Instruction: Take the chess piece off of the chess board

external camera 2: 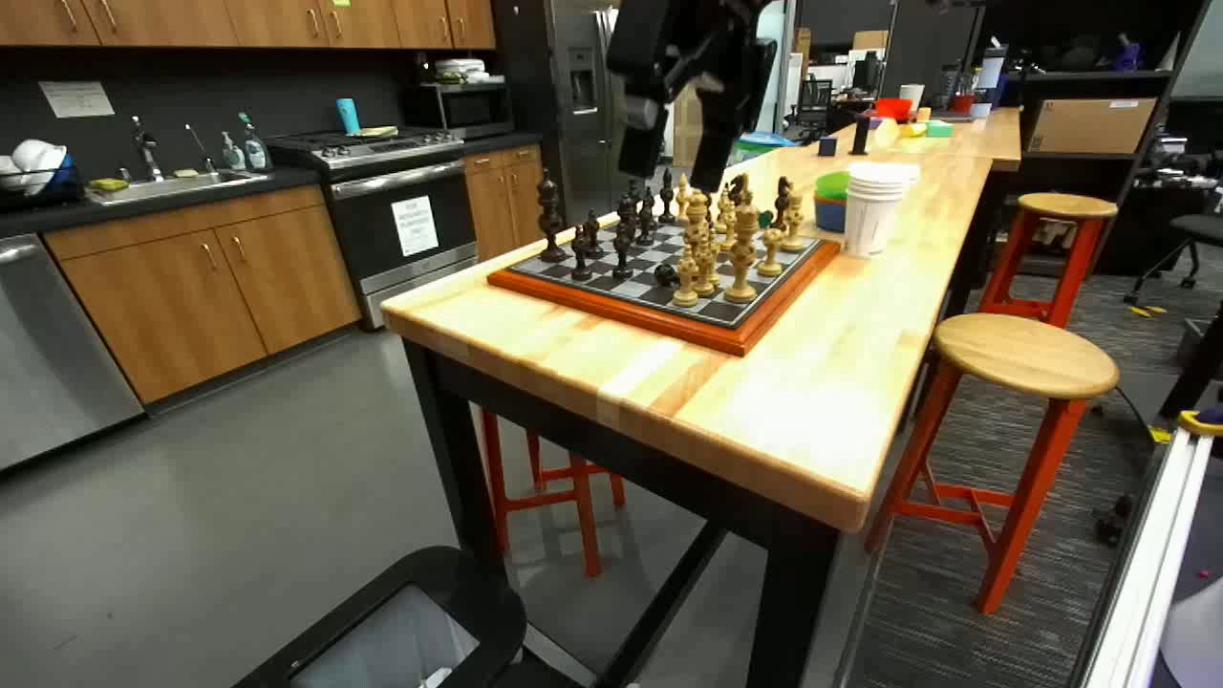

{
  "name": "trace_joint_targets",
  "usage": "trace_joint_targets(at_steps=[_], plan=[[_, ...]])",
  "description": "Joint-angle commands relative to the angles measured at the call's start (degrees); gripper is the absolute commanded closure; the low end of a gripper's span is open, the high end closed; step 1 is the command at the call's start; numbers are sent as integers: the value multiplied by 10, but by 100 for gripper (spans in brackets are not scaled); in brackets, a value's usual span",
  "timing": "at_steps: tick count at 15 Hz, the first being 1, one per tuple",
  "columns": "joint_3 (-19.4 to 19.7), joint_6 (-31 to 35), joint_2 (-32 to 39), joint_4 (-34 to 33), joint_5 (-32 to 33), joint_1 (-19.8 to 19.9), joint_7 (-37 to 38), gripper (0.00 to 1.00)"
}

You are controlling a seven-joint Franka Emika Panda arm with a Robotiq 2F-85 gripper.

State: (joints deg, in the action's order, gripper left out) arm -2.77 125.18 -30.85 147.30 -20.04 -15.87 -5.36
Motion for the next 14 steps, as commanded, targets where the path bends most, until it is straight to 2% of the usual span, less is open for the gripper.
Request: trace_joint_targets(at_steps=[1, 7, 14], plan=[[-7, -3, 0, -1, -4, 8, -3, 0], [-7, -3, 0, -1, -4, 8, -3, 0], [25, -58, 47, -61, 35, 29, -95, 0]])
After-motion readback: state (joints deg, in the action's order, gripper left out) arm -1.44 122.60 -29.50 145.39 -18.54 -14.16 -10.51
